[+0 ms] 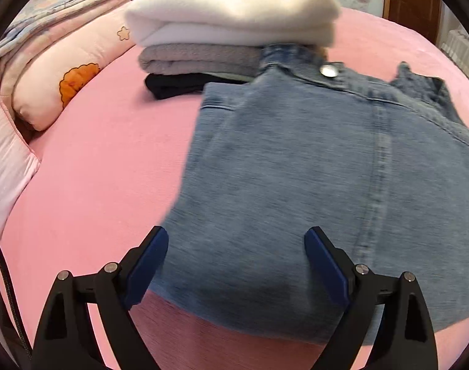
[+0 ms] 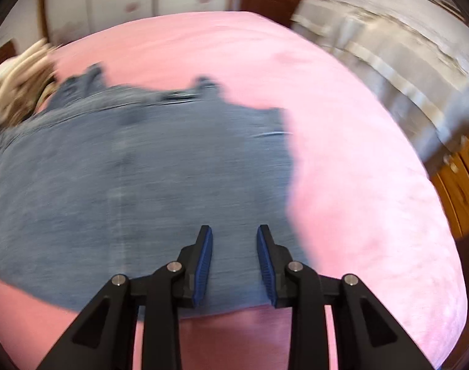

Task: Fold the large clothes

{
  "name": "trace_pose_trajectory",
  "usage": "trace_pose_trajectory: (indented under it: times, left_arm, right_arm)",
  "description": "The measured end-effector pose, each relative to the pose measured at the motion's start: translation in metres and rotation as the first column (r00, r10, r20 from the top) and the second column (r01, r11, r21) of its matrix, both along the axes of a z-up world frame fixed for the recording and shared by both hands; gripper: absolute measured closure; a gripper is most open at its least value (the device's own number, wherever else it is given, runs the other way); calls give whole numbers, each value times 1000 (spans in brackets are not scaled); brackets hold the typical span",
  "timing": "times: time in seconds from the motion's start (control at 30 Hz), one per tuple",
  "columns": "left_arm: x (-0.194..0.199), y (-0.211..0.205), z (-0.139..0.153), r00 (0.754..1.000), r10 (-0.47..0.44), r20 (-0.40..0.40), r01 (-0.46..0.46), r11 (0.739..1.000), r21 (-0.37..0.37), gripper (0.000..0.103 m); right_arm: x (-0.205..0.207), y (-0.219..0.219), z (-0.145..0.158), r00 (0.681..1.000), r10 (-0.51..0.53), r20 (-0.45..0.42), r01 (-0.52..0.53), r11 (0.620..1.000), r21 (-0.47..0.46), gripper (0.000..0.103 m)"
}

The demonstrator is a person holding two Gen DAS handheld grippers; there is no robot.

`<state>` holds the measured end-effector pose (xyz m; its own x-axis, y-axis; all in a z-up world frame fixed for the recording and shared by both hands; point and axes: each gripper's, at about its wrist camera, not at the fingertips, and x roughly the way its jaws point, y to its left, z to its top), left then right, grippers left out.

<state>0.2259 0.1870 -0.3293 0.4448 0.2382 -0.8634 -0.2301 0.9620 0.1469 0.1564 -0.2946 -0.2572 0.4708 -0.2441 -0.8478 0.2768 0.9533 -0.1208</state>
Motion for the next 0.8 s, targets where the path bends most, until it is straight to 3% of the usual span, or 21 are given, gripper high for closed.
trace_pose_trajectory:
  times: [0.13, 0.43, 0.6, 0.8]
  left_arm:
    - [0, 4, 0, 1000, -8, -2, 8, 1000, 8, 10]
    - [5, 9, 1, 999, 18, -43, -20, 999, -26, 10]
    - [6, 11, 17, 993, 19, -119, -26, 998, -58, 10]
    - [0, 11, 64, 987, 18, -157, -39, 991, -131, 10]
  right_arm:
    - [6, 8, -3, 1000, 13, -22, -14, 998, -69, 84]
    - [10, 13, 0, 999, -22, -49, 19, 998, -52, 82]
    - [7, 17, 21, 996, -32, -81, 34, 999, 34, 82]
    - [-6, 40, 58, 995, -15, -97, 27, 992, 121, 82]
